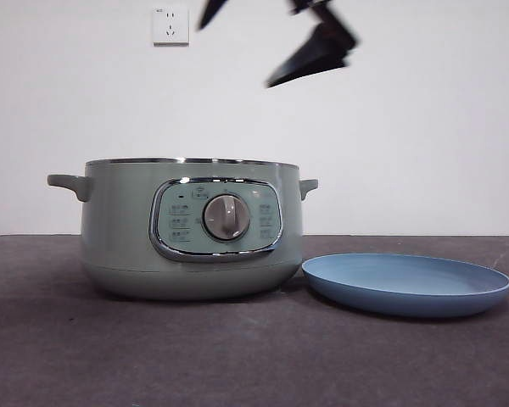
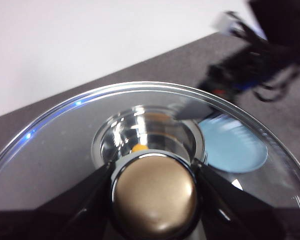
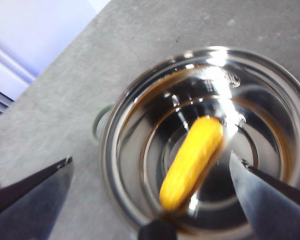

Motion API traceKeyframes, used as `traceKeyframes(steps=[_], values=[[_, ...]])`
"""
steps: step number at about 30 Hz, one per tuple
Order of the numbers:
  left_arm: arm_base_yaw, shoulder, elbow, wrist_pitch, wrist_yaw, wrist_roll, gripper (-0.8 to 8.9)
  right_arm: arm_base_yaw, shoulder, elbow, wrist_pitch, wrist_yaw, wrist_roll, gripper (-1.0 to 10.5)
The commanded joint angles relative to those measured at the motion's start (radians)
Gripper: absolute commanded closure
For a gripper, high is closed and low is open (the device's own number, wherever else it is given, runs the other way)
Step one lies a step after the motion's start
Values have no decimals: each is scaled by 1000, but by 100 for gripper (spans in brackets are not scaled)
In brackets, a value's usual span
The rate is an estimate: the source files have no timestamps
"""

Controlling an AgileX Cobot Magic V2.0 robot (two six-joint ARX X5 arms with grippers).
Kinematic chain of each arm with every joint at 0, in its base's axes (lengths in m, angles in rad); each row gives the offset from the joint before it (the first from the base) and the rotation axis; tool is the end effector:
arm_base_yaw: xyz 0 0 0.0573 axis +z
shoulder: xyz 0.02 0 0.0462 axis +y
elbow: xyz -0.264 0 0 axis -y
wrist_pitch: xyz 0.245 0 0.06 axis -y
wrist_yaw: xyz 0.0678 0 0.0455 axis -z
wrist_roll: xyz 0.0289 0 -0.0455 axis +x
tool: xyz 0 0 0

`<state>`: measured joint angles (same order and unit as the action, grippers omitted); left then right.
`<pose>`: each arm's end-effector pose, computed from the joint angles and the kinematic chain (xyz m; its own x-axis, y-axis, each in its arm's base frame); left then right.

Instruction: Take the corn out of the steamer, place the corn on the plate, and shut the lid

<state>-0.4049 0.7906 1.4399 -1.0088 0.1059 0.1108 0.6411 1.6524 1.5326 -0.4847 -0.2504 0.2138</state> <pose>0.0756 -0.0357 0.4531 0.8139 -0.4638 -0.3498 0.5155 0.8543 0.0665 0.2929 0.2275 0.3425 0.4906 0.6753 -0.5506 -0.6293 0.7117 0.3122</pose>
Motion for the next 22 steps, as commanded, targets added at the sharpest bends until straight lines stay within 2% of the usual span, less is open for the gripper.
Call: traceKeyframes(steps=[1, 6, 9, 22], values=[[2, -34, 16, 15, -26, -6, 822, 26, 142, 172, -63, 61, -4, 291], [2, -69, 16, -14, -26, -10, 822, 50, 357, 418, -176, 129, -21, 290], [2, -80, 16, -31, -26, -10, 822, 54, 468, 502, -190, 156, -20, 290], [1, -81, 16, -75, -26, -10, 822, 55, 660, 505, -171, 201, 33, 290]])
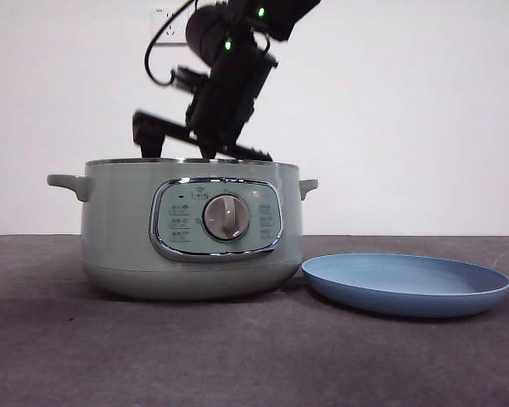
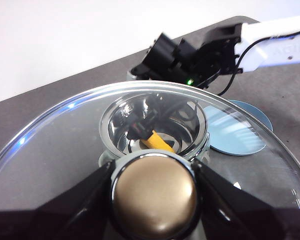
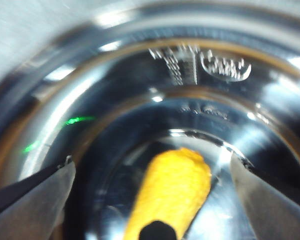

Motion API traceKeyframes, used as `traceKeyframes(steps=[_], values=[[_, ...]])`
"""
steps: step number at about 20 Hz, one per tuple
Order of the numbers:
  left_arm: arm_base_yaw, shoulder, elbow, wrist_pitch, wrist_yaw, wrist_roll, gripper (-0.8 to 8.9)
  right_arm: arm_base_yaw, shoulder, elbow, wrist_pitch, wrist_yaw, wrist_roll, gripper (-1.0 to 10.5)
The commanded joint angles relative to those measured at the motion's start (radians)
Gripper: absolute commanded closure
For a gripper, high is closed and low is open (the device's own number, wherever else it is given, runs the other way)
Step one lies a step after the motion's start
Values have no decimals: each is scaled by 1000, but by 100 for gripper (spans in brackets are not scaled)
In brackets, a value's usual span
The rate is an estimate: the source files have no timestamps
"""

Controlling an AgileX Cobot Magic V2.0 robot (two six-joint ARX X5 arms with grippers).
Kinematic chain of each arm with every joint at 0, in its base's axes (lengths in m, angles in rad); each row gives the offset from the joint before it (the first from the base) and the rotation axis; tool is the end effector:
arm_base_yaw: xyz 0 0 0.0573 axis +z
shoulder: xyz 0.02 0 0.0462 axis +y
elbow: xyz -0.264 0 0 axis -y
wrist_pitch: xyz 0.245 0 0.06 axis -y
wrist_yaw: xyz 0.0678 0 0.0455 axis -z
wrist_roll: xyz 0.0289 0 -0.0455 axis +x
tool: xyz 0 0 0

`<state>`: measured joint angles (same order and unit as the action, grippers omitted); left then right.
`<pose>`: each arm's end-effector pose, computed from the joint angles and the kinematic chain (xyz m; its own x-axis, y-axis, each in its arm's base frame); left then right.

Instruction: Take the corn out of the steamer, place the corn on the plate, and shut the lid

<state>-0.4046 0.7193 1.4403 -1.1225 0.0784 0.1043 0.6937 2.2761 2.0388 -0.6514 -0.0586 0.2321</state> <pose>0.0494 -0.0236 0.4465 0.8127 -0.4332 -0.3896 0.4936 0.8672 0.0654 0.3867 0.3238 0.2302 0.4464 0.4474 -0.7749 -0.5115 0.8382 0.1893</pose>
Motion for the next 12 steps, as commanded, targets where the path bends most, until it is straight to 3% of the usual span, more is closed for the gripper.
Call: traceKeyframes(steps=[1, 3, 4, 10, 12], values=[[0, -10, 15, 35, 2, -3, 822, 2, 41, -1, -8, 13, 14, 290], [0, -10, 15, 30, 2, -3, 822, 4, 49, -1, -8, 17, 14, 301], [0, -10, 15, 29, 2, -3, 822, 4, 49, -1, -8, 33, 14, 361], [0, -10, 15, 28, 2, -3, 822, 4, 50, -1, -10, 39, 14, 865], [0, -10, 15, 28, 2, -3, 822, 6, 50, -1, -9, 38, 14, 962]])
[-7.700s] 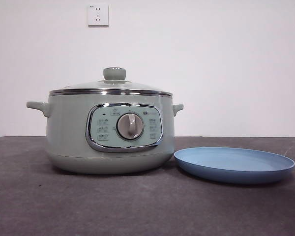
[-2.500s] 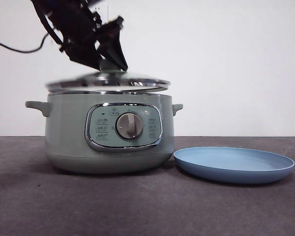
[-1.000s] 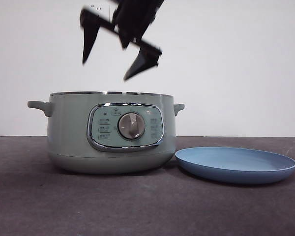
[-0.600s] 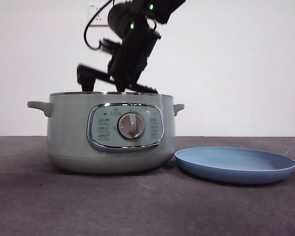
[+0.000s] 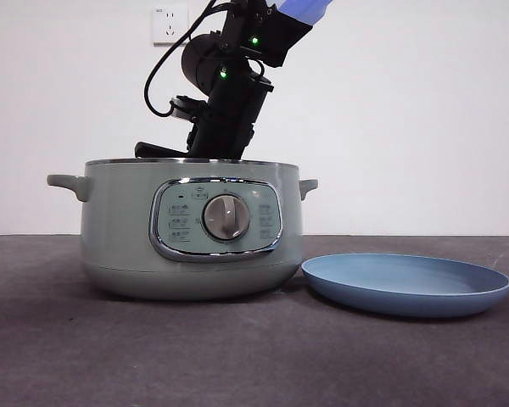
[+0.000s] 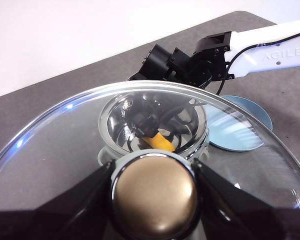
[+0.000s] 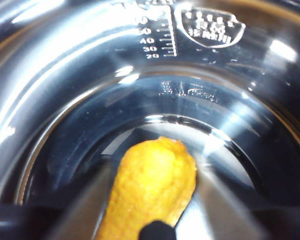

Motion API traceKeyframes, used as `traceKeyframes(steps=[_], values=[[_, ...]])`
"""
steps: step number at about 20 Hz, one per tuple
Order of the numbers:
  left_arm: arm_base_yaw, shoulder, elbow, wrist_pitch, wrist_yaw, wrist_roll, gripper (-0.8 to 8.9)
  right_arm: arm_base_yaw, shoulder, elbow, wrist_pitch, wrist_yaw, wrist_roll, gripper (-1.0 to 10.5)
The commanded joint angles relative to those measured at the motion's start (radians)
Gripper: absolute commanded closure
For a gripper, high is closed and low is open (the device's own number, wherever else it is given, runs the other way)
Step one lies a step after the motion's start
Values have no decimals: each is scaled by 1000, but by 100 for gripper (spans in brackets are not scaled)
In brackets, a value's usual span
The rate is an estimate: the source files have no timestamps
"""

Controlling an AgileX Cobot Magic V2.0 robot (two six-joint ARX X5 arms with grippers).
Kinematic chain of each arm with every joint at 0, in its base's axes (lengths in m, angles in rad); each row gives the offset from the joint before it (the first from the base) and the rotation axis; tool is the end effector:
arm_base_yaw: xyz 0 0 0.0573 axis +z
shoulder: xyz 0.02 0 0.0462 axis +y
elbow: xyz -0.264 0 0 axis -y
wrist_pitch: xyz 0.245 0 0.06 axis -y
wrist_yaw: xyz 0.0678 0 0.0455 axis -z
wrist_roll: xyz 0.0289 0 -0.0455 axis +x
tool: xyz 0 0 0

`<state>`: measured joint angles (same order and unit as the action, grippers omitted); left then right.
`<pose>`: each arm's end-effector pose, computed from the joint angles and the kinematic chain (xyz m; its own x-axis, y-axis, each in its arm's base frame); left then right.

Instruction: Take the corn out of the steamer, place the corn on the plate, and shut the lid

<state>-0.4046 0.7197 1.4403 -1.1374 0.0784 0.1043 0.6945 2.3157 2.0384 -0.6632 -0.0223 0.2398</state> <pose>0.0490 -0.0235 0.4452 0.8071 -0.4308 -0.4036 0.4945 0.8668 0.0637 0.3899 0.3256 0.2101 0.4385 0.3942 -0.8077 -0.4839 0.8608 0.1575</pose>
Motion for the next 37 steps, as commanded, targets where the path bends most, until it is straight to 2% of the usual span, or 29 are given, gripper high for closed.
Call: traceKeyframes(steps=[1, 6, 9, 12, 14, 16, 21, 23, 28, 31, 37], values=[[0, -10, 15, 43, 2, -3, 822, 7, 10, -1, 3, 2, 6, 962], [0, -10, 15, 44, 2, -3, 822, 8, -73, 0, 4, -5, -22, 962], [0, -10, 15, 45, 2, -2, 822, 8, -217, 0, -5, -3, -47, 962], [0, -10, 15, 55, 4, -2, 822, -2, -386, 0, -90, 17, -113, 962], [0, -10, 15, 64, 6, -2, 822, -30, -478, 0, -197, 77, -163, 962], [0, -10, 15, 68, 6, -2, 822, -72, -531, -1, -297, 78, -190, 962], [0, -10, 15, 67, 6, 0, 822, -216, -577, -5, -425, 63, -229, 962], [0, -10, 15, 67, 6, 0, 822, -266, -577, -28, -437, 10, -241, 962], [0, -10, 15, 67, 6, 0, 822, -329, -577, -215, -346, -6, -249, 962], [0, -10, 15, 67, 6, 0, 822, -356, -577, -391, -205, -80, -241, 962], [0, -10, 15, 67, 6, 0, 822, -388, -577, -695, 50, -87, -232, 962]])
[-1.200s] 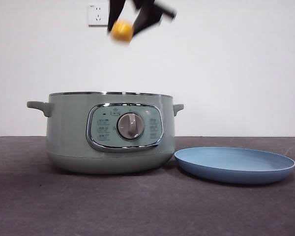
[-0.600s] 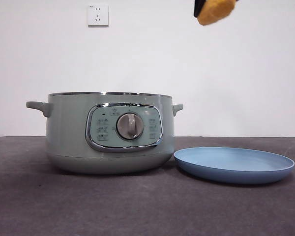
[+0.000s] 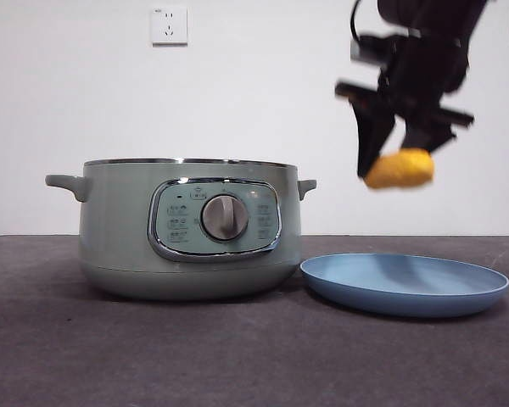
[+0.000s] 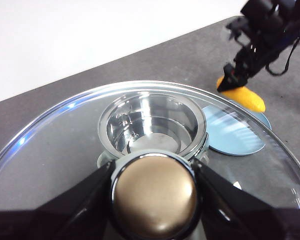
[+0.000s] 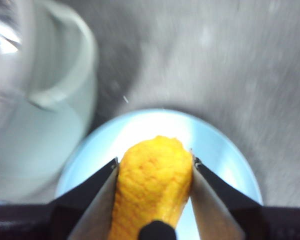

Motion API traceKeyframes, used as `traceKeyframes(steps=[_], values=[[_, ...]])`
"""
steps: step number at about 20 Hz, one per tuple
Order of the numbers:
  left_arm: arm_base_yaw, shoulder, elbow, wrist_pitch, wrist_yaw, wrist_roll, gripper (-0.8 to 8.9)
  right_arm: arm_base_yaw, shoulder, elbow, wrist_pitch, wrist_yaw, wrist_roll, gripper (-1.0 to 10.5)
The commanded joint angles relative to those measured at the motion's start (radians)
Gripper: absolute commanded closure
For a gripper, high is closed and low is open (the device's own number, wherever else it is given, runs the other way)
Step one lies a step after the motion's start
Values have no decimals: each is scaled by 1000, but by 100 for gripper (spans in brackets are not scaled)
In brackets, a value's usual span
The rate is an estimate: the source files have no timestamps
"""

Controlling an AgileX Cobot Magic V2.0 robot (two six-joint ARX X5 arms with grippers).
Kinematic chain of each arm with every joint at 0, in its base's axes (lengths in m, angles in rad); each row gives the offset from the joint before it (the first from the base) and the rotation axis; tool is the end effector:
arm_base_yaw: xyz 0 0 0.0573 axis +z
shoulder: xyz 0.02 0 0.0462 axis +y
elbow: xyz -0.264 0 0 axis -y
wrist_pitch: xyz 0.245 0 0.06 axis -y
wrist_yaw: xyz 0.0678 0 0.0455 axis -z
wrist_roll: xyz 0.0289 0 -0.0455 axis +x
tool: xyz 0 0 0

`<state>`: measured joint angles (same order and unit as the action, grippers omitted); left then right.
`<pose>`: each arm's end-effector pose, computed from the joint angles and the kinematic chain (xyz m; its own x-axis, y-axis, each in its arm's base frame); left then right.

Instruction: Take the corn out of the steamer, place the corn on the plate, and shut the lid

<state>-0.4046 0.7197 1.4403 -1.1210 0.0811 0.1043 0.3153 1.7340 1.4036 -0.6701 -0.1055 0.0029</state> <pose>0.0496 -0.0238 0.4466 0.8119 -0.4358 -0.3885 0.4957 0.8661 0.0645 0.3472 0.1165 0.2600 0.4778 0.2666 -0.8371 -0.3601 0.9285 0.0902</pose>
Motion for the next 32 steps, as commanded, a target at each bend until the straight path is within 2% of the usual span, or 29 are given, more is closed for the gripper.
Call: traceKeyframes(steps=[1, 6, 10, 21, 23, 26, 27, 30, 32], values=[[0, -10, 15, 51, 3, 0, 822, -16, 5, -102, 98, -5, 7, 962], [0, -10, 15, 50, 3, 0, 822, -27, 5, -291, 351, -4, 7, 962], [0, -10, 15, 50, 3, -3, 822, -27, 7, -365, 467, 0, 6, 962], [0, -10, 15, 50, 4, -7, 822, -27, 83, -372, 483, 2, 4, 956], [0, -8, 15, 50, 5, -7, 822, -27, 84, -372, 477, 2, 10, 861], [0, 14, 15, 51, 6, -6, 822, -26, 81, -372, 473, 0, 50, 457], [0, 25, 15, 54, 6, -6, 822, -26, 77, -372, 470, 0, 53, 365], [0, 62, 15, 84, 8, -6, 822, -26, 32, -372, 452, 0, 52, 349], [0, 90, 15, 130, 49, -6, 822, -26, -32, -372, 435, 0, 51, 349]])
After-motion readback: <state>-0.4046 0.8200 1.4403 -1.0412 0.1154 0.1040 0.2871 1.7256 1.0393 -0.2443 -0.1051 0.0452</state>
